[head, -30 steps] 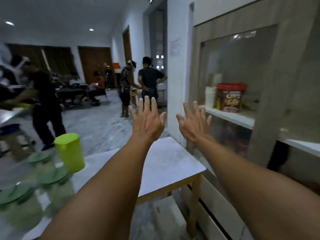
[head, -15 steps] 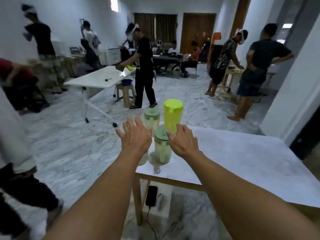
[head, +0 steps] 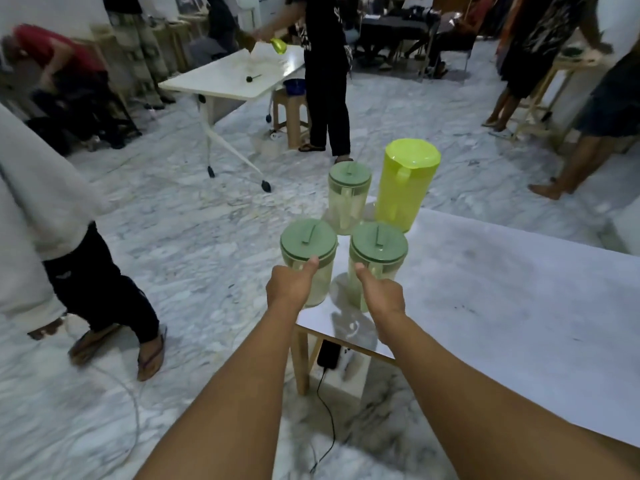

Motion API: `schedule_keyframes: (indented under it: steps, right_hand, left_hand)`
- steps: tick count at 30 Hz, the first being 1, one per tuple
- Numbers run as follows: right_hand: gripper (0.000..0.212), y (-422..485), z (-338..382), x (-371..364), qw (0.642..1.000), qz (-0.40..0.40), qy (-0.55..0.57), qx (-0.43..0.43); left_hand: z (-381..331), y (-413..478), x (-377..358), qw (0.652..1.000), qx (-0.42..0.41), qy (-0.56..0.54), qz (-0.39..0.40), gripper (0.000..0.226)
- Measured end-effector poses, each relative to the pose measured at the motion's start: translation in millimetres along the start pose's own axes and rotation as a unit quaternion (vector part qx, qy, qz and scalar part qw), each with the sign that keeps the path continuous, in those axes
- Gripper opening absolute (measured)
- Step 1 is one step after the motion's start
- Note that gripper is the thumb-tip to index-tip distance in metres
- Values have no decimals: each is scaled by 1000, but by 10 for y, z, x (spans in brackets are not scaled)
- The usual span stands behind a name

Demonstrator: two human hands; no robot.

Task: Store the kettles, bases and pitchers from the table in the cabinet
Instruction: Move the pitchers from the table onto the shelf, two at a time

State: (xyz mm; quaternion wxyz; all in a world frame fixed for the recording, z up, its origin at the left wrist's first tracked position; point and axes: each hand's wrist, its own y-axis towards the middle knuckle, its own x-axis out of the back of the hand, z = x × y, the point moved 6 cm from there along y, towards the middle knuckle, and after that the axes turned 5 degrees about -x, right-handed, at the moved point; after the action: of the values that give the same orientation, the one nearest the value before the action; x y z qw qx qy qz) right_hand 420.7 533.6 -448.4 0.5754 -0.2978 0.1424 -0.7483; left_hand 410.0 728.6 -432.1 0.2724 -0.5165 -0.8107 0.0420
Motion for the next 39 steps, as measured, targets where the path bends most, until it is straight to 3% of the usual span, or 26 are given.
schedule_keyframes:
  steps: [6, 11, 16, 21, 27, 33, 39]
  right_hand:
    - [38, 205, 68, -3, 996, 59, 48, 36]
    - [33, 145, 77, 256, 995, 66, 72, 33]
    - [27, -273, 124, 948, 992, -6, 113, 57]
    - [31, -1105, -3, 2183, 966, -169, 175, 86]
    - [27, -2534, -389, 3959, 870, -398, 244, 160]
    - [56, -4137, -1032, 5498, 746, -579, 275, 181]
    - [35, -5665, -1766, 6511, 633, -700, 277, 183]
  left_hand:
    - [-43, 189, -179, 999, -44, -8, -7, 55]
    - [-258, 12, -351, 994, -104, -16, 24, 46]
    - [-645, -433, -513, 982, -161, -39, 91, 50]
    - [-1310, -1467, -932, 940, -272, -65, 195, 48]
    - [-1977, -3347, -1715, 852, -365, -118, 355, 44]
    - [-2184, -5603, -2343, 738, -399, -168, 517, 44]
    - [-2095, -7750, -2709, 648, -363, -196, 640, 43]
